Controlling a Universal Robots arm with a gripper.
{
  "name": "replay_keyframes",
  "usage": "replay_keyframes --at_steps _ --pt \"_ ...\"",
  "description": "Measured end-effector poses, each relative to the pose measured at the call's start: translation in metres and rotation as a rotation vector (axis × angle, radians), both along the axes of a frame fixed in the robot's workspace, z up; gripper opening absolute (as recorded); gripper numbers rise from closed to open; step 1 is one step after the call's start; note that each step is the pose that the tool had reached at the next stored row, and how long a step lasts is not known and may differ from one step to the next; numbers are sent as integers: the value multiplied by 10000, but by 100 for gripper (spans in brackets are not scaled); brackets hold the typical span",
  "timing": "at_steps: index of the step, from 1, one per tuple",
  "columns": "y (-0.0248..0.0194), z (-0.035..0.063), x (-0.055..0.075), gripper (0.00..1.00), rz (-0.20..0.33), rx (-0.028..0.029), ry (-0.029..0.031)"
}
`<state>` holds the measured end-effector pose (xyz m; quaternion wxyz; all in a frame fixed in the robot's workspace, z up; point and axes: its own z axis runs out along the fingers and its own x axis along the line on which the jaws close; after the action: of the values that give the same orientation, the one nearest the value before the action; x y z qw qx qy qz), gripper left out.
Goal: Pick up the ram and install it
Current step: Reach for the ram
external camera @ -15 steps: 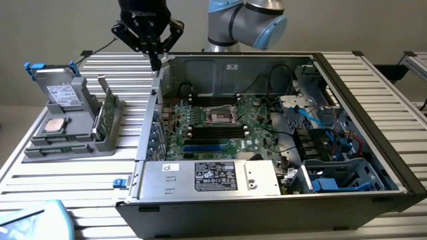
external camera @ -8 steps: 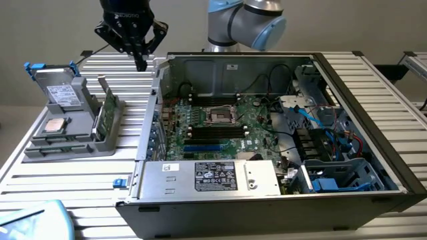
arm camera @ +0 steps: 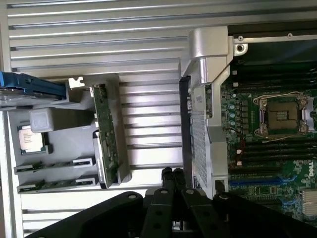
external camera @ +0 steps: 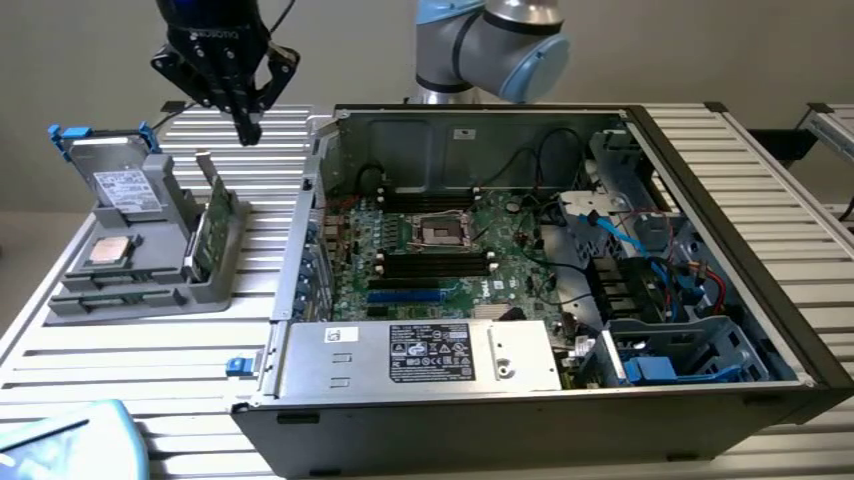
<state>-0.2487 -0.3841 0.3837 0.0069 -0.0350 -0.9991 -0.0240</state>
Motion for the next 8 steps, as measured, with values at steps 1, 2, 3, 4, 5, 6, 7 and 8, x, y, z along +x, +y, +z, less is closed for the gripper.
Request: replay_keyframes --at_steps 1,2,3,4,5,6,7,8 --pt "1 -4 -43 11 0 1 17" --pt "3 -8 -86 11 1 1 36" --pt "4 -11 -130 11 2 0 58" --pt "6 -13 -171 11 2 0 86" --pt "7 -16 -211 11 2 -1 118" --pt "9 -18 -247 11 2 0 148" --pt "11 -21 -285 11 2 0 178" --pt "12 -24 -325 11 3 1 211"
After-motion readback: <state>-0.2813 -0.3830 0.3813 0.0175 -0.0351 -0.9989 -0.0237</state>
